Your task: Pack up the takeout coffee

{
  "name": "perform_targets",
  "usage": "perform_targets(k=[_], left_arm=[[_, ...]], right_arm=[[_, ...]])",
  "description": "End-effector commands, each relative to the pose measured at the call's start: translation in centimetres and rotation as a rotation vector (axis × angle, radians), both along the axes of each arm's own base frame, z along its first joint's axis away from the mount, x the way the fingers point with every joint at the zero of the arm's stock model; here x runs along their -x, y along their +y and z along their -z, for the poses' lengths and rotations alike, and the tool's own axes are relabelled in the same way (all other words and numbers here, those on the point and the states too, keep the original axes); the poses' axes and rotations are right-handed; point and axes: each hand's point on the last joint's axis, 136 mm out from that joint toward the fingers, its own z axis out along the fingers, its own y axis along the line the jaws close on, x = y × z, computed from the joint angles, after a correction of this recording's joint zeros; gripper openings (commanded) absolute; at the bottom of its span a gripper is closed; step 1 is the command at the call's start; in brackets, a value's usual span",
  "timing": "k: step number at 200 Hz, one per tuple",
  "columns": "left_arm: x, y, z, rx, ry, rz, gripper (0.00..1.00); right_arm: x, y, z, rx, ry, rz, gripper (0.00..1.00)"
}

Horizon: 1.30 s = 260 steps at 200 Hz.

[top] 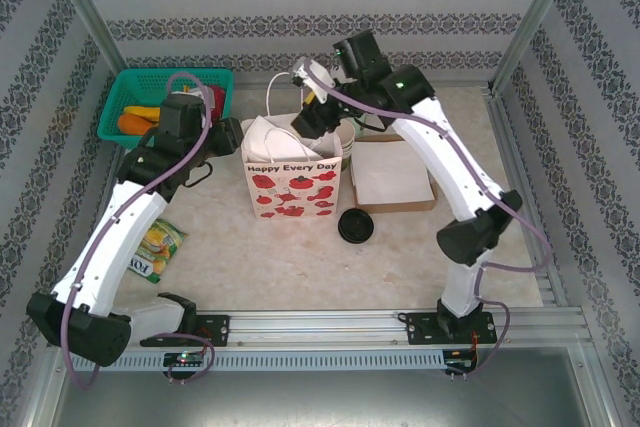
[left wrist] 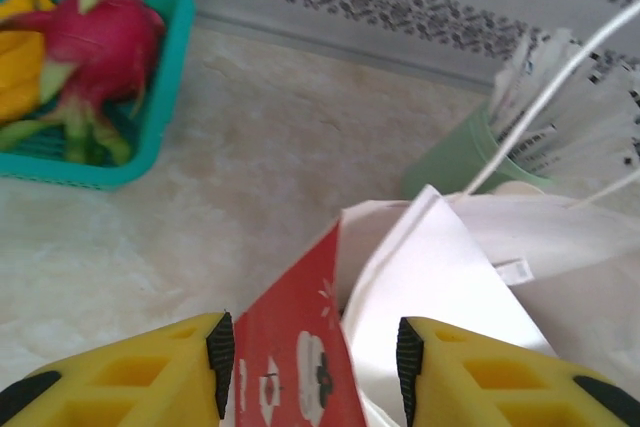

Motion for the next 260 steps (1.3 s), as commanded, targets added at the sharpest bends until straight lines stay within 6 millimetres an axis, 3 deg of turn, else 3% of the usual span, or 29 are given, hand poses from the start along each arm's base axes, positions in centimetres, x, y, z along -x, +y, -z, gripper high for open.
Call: perform_targets(k=[1,26,37,40,42,58,79,118,152,190,218,243,260], left_arm=[[-0.1,3.0,-3.0,-0.021,-0.146,-0.144,0.51],[0.1,5.8,-3.5,-0.074,-0.224,-0.278,0.58],[0.2,7.3,-3.1,-0.104,-0.243,-0.353,0.65],[0.2,7.8,-2.9,-0.116,-0.245,-0.378,0.67],[0.3,8.1,-2.8,-0.122,-0.247,-0.394,0.68],[0.6,10.5,-1.4,-0.161,-0.251,-0.518,0.85],[1.4,13.6,1.0,-0.184,-0.221,-0.671,1.0],[2.5,17.2,6.1,-0.22,-0.126,-0.807,0.99],[3.1,18.8,10.4,-0.235,-0.099,-0.858,0.99],[2.4,19.1,14.9,-0.261,-0.08,-0.78,0.99],[1.5,19.0,16.7,-0.299,-0.076,-0.699,0.99],[-0.2,17.0,18.2,-0.292,-0.058,-0.543,0.99],[-1.2,15.5,19.4,-0.273,-0.035,-0.439,0.99]], right_arm=[[-3.2,-2.7,-3.8,-0.092,-0.116,0.278,0.63],[-4.5,-7.4,-6.3,-0.184,-0.212,0.544,0.71],[-4.7,-9.8,-6.8,-0.225,-0.253,0.644,0.85],[-4.6,-10.4,-6.8,-0.232,-0.265,0.667,0.95],[-4.7,-10.8,-6.8,-0.238,-0.27,0.681,0.97],[-4.8,-14.8,-6.3,-0.281,-0.305,0.829,0.98],[-4.7,-20.7,-3.8,-0.283,-0.312,1.039,0.98],[-3.3,-31.1,3.1,-0.248,-0.296,1.395,0.98],[-1.8,-37.5,10.0,-0.214,-0.236,1.598,0.98],[-0.4,-41.6,18.9,-0.056,-0.085,1.673,0.98],[-0.4,-42.4,24.4,-0.065,0.054,1.637,0.98],[-1.2,-41.5,26.6,-0.115,0.068,1.559,0.98],[-2.0,-40.7,26.9,-0.158,0.043,1.501,0.98]])
